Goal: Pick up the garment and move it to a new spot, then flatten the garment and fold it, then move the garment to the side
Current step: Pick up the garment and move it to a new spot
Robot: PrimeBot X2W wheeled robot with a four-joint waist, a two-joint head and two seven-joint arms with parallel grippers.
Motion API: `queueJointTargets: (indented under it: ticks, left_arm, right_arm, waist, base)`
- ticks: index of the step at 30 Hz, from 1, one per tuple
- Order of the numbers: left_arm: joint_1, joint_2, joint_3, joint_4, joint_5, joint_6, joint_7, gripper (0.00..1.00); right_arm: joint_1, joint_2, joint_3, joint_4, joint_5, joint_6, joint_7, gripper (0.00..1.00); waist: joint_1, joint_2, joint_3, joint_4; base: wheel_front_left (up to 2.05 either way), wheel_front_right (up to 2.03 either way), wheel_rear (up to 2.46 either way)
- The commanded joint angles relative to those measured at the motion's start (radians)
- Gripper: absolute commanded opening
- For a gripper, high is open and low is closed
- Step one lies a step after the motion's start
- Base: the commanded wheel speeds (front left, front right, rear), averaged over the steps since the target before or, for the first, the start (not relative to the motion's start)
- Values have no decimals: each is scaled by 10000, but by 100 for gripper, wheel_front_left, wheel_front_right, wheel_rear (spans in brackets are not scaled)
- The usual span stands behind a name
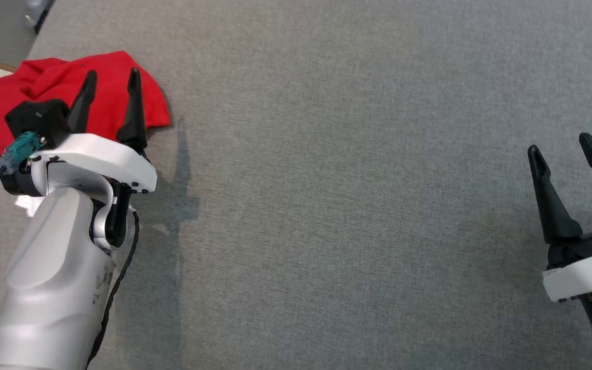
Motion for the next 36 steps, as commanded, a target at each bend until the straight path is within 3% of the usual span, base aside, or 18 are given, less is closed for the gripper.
queueJointTargets:
  ticks: [1, 14, 15, 16, 17, 28, 36]
  left_arm:
    - [-198, 67, 14, 212, -3, -59, 61, 100]
    - [-1904, -135, -441, 4530, -357, -859, 2119, 100]
    - [-1977, -119, -433, 4739, -392, -869, 2163, 92]
    - [-2018, -111, -433, 4898, -404, -913, 2213, 55]
    - [-2094, -98, -430, 4997, -390, -940, 2055, 0]
    - [-2160, 202, -243, 4584, -285, -724, -231, 0]
    - [-939, 565, -100, 2151, 113, -71, -579, 0]
  right_arm:
    - [-163, -72, 18, -46, 20, -1, -46, 100]
    - [-611, -22, 211, 329, 133, -1, -357, 100]
    - [-617, -8, 239, 358, 136, -1, -380, 100]
    - [-619, 12, 231, 396, 132, -1, -409, 100]
    - [-644, 30, 224, 426, 134, -1, -441, 100]
    - [-418, 392, 5, 896, 156, -1, -912, 100]
    - [19, 717, -135, 1245, 113, -1, -1207, 100]
  waist:
    - [0, 0, 645, -530]
    - [0, 0, 1260, -835]
    - [0, 0, 1262, -876]
    - [0, 0, 1256, -907]
    - [0, 0, 1235, -933]
    - [0, 0, 227, -1084]
    - [0, 0, -1085, -1256]
  base:
    - [0, 0, 0]
    - [0, 0, 0]
    - [0, 0, 0]
    - [0, 0, 0]
    - [0, 0, 0]
    - [0, 0, 0]
    - [0, 0, 0]
